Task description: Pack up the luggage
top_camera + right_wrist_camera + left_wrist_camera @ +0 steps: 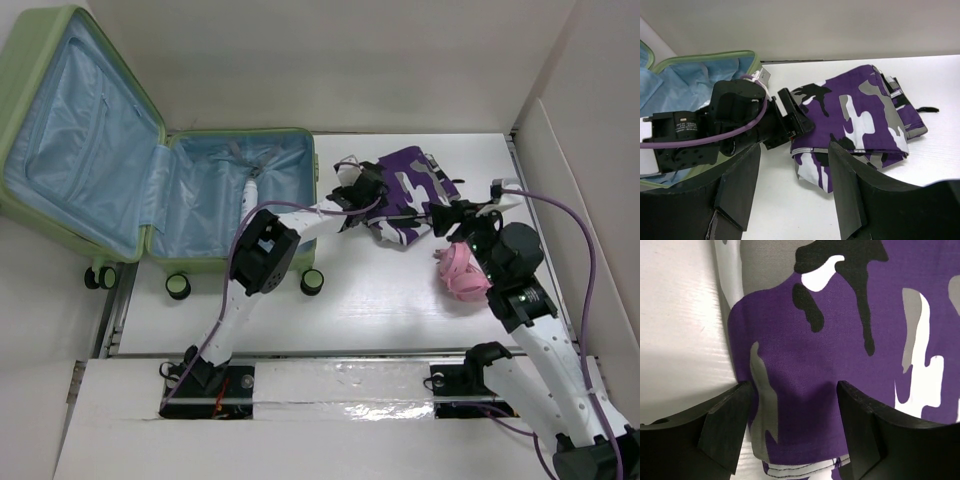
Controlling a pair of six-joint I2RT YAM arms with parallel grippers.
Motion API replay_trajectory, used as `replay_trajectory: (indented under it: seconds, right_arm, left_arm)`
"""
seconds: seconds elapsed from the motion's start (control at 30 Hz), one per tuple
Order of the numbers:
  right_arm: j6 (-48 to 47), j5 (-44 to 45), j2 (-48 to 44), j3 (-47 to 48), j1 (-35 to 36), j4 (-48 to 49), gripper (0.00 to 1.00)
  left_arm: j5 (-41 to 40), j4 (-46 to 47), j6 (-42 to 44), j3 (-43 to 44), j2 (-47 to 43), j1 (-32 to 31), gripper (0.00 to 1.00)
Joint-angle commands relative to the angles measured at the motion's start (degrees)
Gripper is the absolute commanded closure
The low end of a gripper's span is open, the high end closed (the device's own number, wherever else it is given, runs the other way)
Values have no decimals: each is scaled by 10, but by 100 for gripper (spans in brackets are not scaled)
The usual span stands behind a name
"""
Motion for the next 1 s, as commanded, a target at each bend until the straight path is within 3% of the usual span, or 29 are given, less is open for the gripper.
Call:
replay_trajectory:
  seconds: [0.0, 0.27, 0.4, 0.7, 0.93, 0.97]
  right_arm:
    - [-1, -11, -9, 2, 4, 22, 38]
    - [0, -27, -4, 1, 4, 27, 38]
    - [0, -36, 4, 3, 4, 27, 38]
    - [1, -34, 5, 2, 4, 29, 38]
    - [1, -39, 3, 1, 4, 32, 38]
    - [1, -42, 3, -2, 4, 34, 38]
  left_arm:
    - [28, -40, -34, 34, 20, 12, 36]
    - [-10, -6, -20, -90, -50, 23, 25]
    - [-28, -11, 3, -95, -65, 28, 24]
    - [-6, -66, 31, 53, 35, 11, 25]
    - [30, -31, 22, 75, 61, 5, 29]
    - [40, -21, 22, 76, 61, 5, 36]
